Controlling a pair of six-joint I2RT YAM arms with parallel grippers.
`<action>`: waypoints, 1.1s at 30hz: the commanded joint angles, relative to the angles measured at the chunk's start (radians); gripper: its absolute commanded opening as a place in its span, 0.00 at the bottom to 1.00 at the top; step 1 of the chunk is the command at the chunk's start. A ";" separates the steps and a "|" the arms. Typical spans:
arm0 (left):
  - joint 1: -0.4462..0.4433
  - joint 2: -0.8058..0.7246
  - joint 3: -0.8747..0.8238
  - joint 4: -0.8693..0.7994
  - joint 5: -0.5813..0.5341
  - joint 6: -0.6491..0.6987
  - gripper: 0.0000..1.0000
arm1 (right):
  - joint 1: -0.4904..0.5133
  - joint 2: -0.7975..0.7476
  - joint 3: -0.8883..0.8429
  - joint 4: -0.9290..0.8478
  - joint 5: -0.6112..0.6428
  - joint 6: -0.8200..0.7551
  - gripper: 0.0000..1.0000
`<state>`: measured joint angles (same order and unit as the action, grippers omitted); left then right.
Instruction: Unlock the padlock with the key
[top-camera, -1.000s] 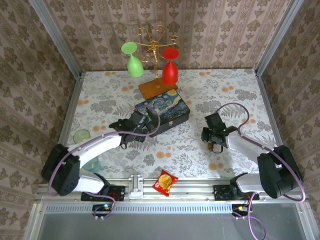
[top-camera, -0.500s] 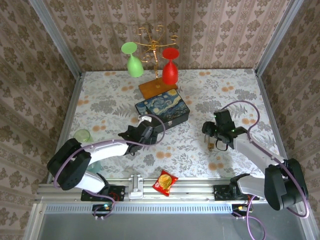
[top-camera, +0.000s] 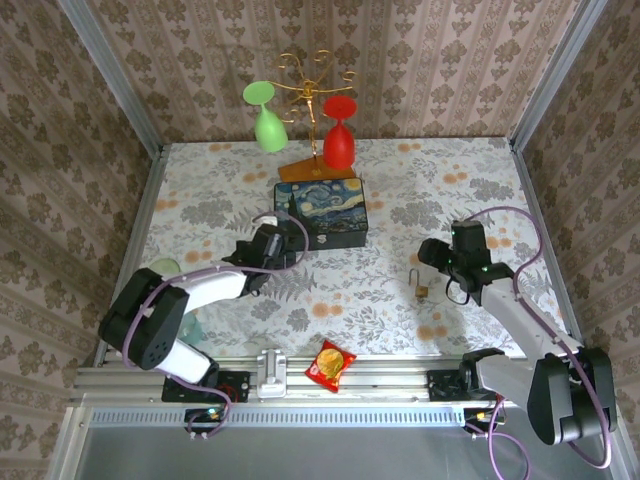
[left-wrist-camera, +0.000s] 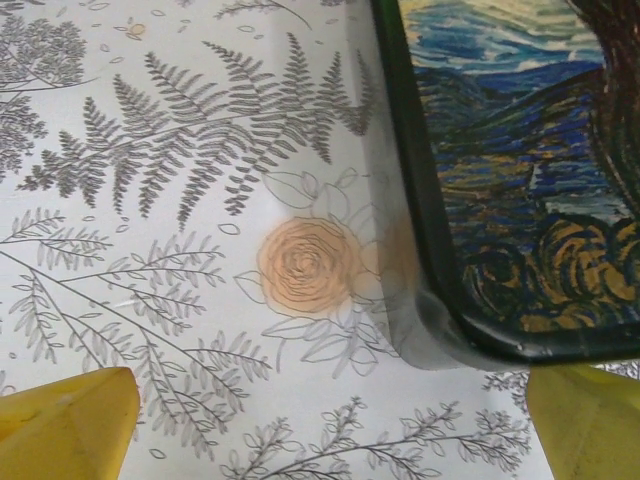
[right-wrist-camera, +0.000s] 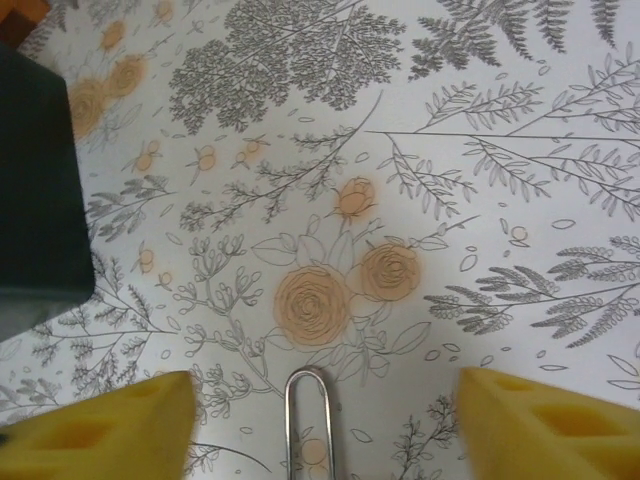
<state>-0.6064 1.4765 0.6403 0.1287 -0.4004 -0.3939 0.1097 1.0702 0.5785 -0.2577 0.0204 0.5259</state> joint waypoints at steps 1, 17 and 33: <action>0.029 -0.138 -0.046 0.026 0.029 0.004 1.00 | -0.028 -0.006 0.044 0.006 0.038 -0.055 0.85; 0.349 -0.368 -0.199 0.234 -0.089 0.395 1.00 | -0.109 0.052 -0.212 0.764 0.240 -0.454 0.93; 0.569 0.084 -0.266 0.834 0.243 0.439 1.00 | -0.105 0.451 -0.204 1.158 0.131 -0.441 0.94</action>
<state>-0.0452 1.5398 0.3691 0.8398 -0.2359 0.0277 -0.0017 1.5120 0.3466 0.8528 0.1680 0.1169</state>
